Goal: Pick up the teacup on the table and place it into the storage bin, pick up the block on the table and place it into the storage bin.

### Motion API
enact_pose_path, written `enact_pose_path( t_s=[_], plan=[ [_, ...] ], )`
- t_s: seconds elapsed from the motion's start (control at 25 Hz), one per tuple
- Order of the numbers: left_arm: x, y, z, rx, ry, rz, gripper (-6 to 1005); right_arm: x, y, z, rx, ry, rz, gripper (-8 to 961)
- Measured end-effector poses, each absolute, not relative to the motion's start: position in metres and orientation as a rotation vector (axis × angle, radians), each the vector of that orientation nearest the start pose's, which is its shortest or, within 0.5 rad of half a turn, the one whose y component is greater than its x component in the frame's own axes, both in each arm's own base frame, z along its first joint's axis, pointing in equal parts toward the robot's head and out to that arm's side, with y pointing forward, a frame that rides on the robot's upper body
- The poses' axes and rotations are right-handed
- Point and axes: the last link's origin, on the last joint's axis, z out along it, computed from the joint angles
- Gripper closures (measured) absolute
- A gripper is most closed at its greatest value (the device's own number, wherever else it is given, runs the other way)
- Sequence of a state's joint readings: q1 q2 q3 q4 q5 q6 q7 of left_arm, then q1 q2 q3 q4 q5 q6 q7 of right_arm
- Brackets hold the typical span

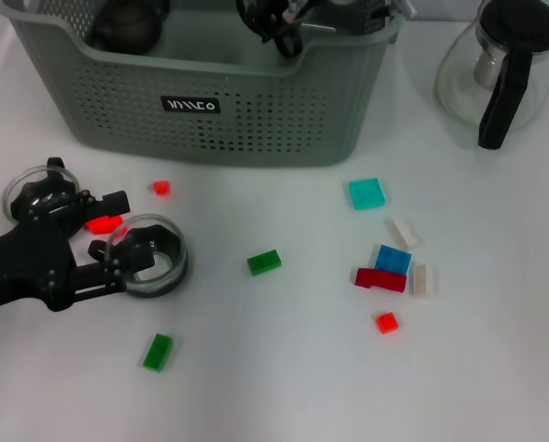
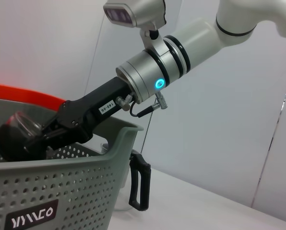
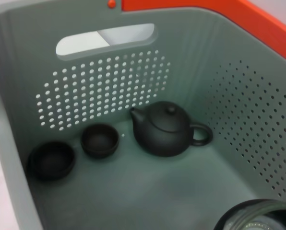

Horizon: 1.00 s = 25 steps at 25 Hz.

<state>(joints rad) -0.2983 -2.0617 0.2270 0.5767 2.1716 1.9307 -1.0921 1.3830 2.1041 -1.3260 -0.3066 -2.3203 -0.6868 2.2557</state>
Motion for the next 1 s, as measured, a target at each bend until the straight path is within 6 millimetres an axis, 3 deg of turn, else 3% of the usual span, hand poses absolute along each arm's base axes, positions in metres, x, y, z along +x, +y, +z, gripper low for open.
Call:
enact_pose_path(
  t_s=[0.48, 0.76, 1.0],
  plan=[
    [-0.327, 0.223, 0.035, -2.531, -0.628, -0.986, 171, 0.035, 0.478, -0.098, -2.558, 0.469, -0.062, 781],
    [-0.329, 0.221, 0.035, -2.526, -0.634, -0.985, 171, 0.007, 0.482, -0.058, -2.542, 0.549, 0.269, 472],
    [-0.329, 0.221, 0.036, -2.513, -0.636, -0.988, 172, 0.015, 0.457, -0.010, -2.637, 0.538, 0.738, 279]
  ],
)
